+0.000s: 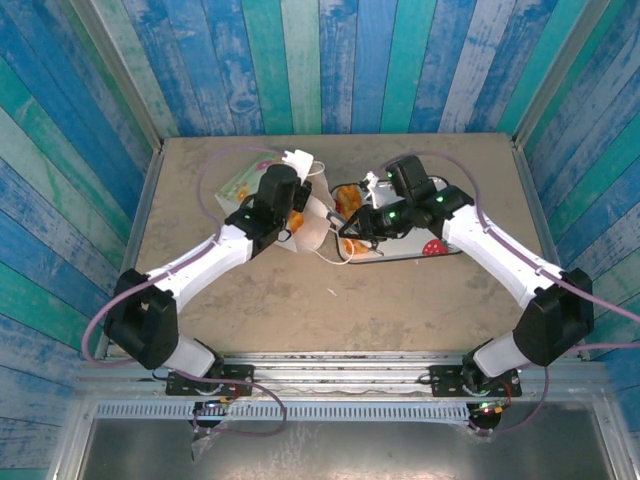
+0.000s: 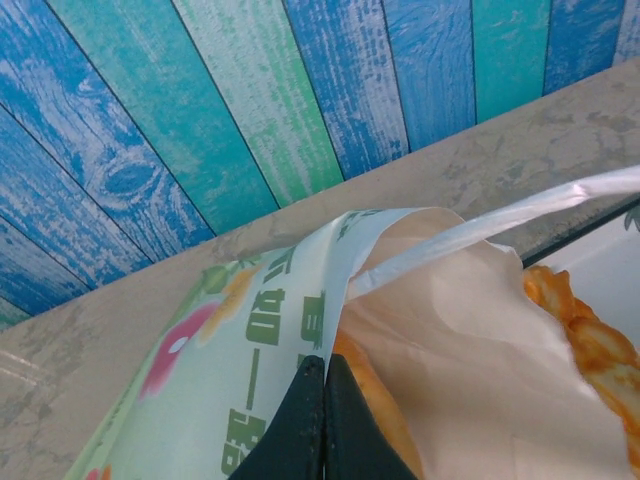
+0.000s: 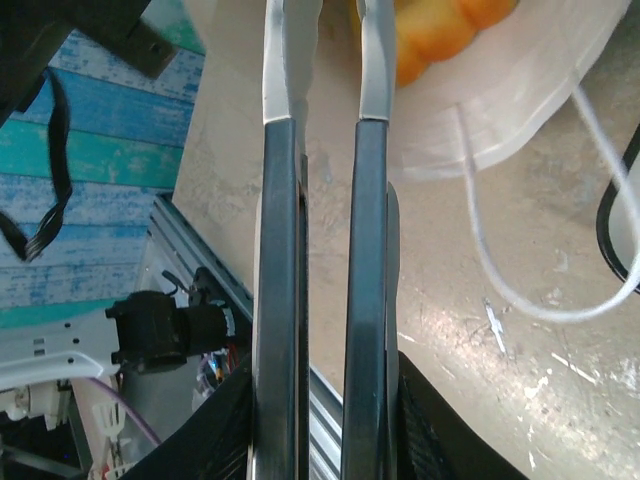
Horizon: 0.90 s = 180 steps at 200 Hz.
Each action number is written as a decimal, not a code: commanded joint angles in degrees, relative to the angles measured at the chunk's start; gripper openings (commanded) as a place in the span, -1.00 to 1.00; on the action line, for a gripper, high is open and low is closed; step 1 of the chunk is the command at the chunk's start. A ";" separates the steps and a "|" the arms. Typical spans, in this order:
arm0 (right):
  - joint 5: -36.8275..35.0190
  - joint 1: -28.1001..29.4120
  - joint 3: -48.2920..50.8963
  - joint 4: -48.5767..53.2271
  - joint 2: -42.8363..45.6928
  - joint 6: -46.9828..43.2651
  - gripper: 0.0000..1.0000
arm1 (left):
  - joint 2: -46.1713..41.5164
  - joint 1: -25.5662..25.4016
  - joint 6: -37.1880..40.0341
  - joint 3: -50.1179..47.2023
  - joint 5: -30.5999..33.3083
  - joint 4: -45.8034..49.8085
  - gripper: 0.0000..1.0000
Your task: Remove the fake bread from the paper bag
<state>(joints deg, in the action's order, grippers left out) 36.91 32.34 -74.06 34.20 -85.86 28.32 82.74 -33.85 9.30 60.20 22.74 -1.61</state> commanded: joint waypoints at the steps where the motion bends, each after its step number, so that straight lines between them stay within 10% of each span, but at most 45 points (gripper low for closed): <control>1: -2.25 0.93 0.53 -5.31 -1.47 4.44 -0.36 | -7.68 0.01 2.99 -0.73 -3.11 -3.05 -1.00; 180: -1.13 1.29 0.47 -8.01 -7.27 9.05 -0.10 | -3.84 0.01 -0.48 -1.58 -2.08 -3.59 -1.00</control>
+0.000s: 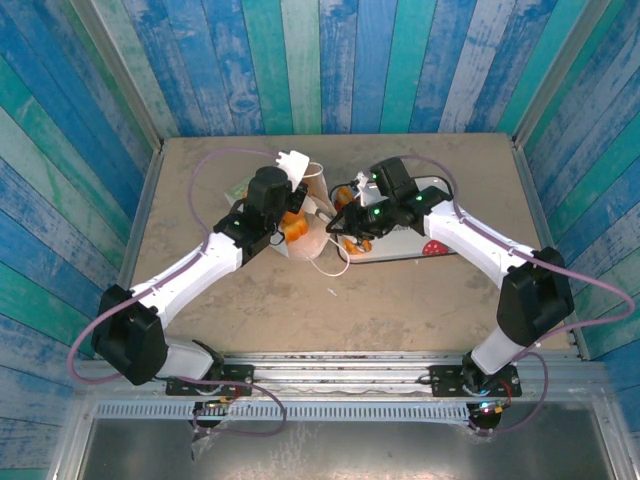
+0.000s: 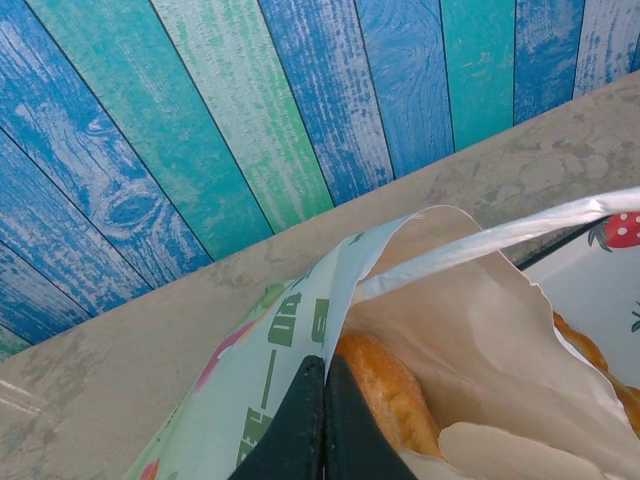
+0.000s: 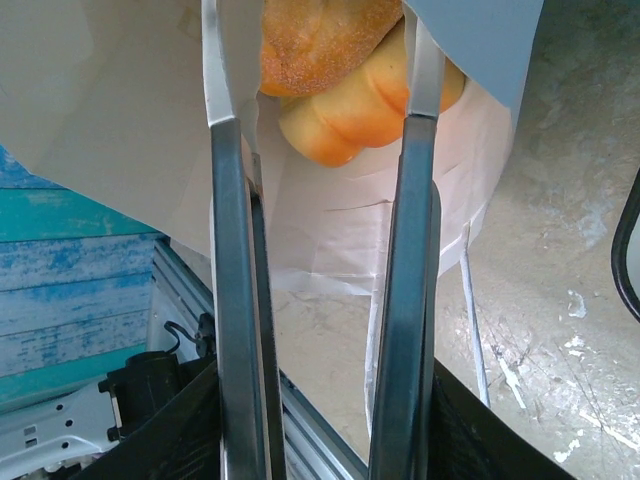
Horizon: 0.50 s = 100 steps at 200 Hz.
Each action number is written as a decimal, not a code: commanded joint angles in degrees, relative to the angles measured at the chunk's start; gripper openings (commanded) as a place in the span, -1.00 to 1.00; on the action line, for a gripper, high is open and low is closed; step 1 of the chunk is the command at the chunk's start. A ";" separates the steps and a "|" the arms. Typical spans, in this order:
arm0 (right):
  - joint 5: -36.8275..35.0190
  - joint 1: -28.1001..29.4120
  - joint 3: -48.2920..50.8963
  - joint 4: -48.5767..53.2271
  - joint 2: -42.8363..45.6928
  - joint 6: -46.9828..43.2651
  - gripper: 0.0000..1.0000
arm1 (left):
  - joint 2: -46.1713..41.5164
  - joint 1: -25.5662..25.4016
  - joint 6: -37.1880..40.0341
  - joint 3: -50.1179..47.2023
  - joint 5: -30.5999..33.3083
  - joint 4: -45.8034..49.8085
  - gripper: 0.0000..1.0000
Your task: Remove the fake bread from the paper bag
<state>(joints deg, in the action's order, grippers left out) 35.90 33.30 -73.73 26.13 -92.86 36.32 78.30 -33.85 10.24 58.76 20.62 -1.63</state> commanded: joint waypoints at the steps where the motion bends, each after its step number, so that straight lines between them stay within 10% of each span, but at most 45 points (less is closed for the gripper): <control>1: -0.12 0.30 0.16 0.06 -0.29 1.09 -0.10 | 0.65 -0.04 -1.44 -0.14 0.04 -3.61 -1.00; 100: 2.40 0.30 -1.24 -1.56 -3.94 2.57 0.06 | 3.41 -0.26 -3.44 0.87 -1.31 -3.80 -1.00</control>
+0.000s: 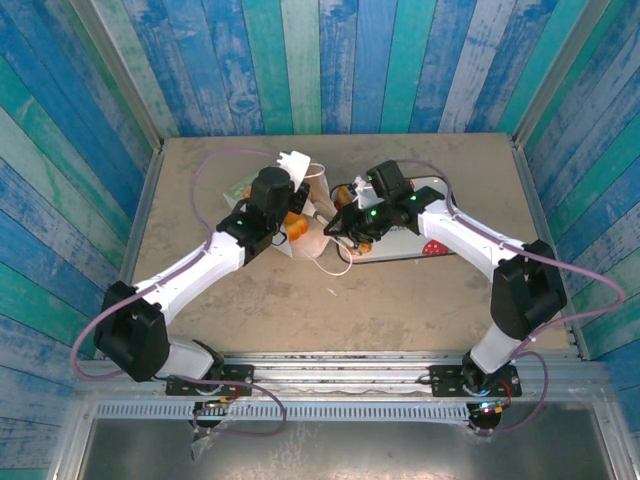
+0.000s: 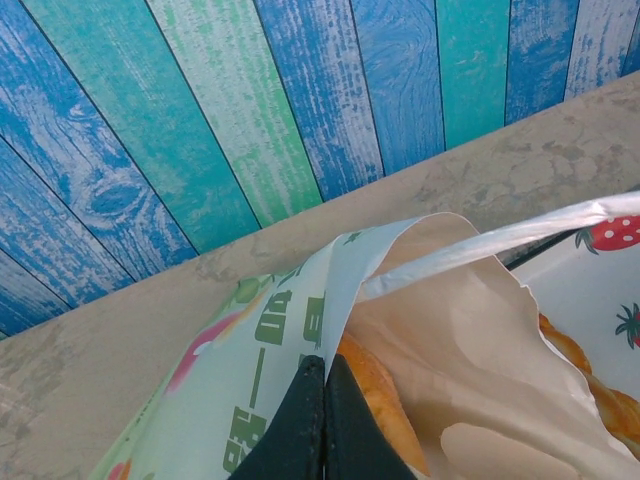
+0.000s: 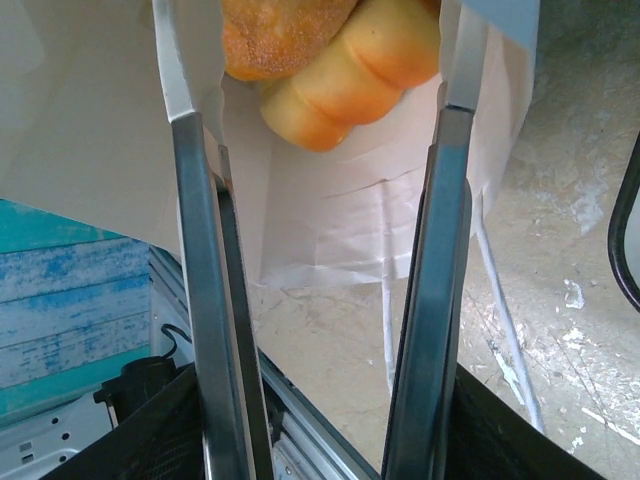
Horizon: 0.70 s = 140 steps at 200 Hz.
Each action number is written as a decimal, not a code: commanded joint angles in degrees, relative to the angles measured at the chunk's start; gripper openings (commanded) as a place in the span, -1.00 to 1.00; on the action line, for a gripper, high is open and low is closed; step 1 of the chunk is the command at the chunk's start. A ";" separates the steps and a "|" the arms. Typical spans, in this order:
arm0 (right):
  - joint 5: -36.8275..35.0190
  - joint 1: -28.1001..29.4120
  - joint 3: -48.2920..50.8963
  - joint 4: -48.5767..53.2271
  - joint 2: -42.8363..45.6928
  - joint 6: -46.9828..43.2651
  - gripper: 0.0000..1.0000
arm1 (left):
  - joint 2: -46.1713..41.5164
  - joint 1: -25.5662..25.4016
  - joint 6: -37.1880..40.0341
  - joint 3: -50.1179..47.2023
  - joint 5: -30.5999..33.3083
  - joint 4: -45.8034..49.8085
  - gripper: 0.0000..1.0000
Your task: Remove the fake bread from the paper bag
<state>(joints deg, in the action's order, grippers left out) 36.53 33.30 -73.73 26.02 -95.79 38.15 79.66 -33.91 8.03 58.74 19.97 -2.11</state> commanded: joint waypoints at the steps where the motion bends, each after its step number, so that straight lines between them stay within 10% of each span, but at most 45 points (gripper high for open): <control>1: 1.82 0.29 -1.28 -1.52 -1.04 0.76 0.06 | 2.11 -0.19 -1.25 0.92 -0.69 -3.33 -1.00; 140: 2.28 0.32 -3.79 -2.50 -4.90 0.69 0.10 | 3.06 -1.32 -1.73 1.25 -1.77 -3.91 -1.00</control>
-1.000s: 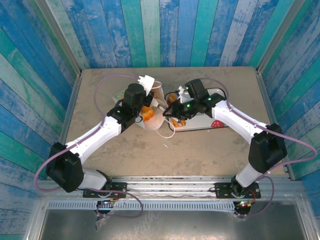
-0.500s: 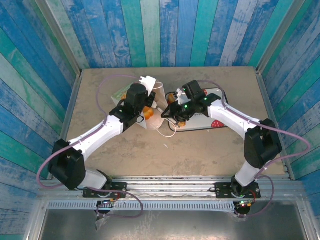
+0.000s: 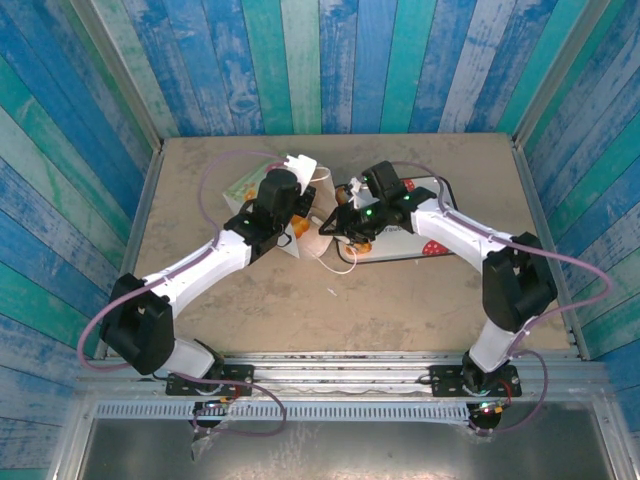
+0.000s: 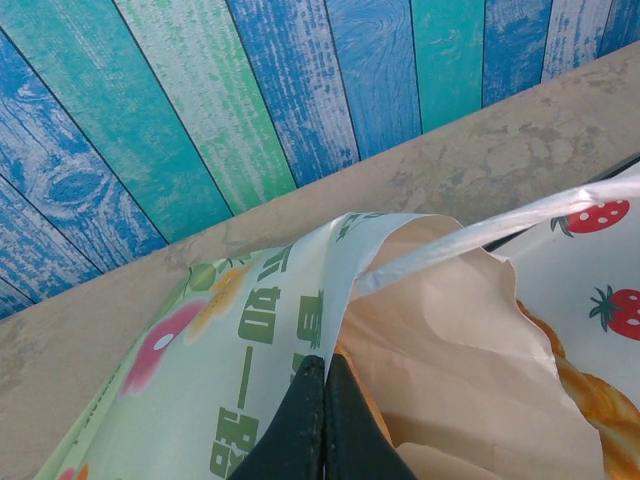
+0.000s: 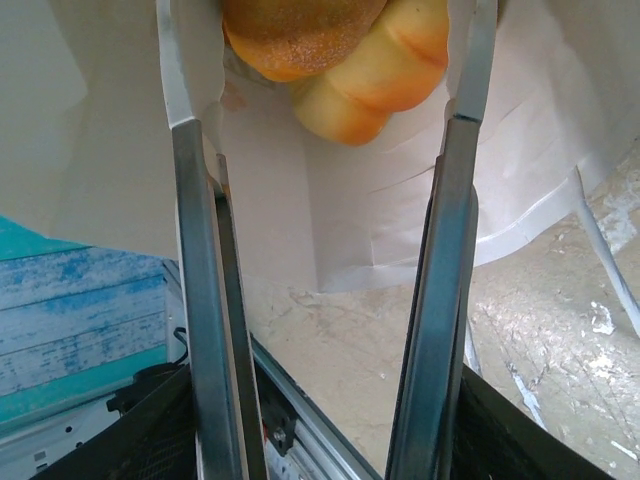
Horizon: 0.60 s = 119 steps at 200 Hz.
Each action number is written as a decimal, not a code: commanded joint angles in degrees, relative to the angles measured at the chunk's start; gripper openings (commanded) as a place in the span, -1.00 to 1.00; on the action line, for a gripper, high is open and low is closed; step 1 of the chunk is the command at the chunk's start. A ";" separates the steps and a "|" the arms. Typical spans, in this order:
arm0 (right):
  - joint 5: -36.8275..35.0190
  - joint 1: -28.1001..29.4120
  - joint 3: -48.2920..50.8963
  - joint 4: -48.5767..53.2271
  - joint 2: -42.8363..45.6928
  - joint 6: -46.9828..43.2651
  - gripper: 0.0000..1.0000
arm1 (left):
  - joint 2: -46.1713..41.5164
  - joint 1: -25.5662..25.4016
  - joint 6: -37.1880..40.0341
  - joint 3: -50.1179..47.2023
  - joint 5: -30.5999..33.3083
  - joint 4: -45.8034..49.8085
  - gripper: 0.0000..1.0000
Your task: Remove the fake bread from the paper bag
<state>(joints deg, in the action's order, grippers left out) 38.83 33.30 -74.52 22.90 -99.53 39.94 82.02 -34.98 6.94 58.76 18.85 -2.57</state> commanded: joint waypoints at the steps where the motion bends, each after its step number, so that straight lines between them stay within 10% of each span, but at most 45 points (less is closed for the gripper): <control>1: -0.08 0.30 -3.09 0.69 -1.22 -1.14 0.10 | 0.69 -0.25 -0.62 1.20 -0.66 -3.47 -1.00; 119: -2.05 0.28 -6.04 5.40 -3.29 -6.14 -0.23 | 1.35 -0.22 -2.89 1.70 1.19 -3.20 -1.00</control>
<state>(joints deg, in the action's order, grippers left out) 36.86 33.30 -79.55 27.31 -103.11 36.07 82.02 -34.98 5.93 58.76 19.05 -2.55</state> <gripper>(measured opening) 0.409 0.043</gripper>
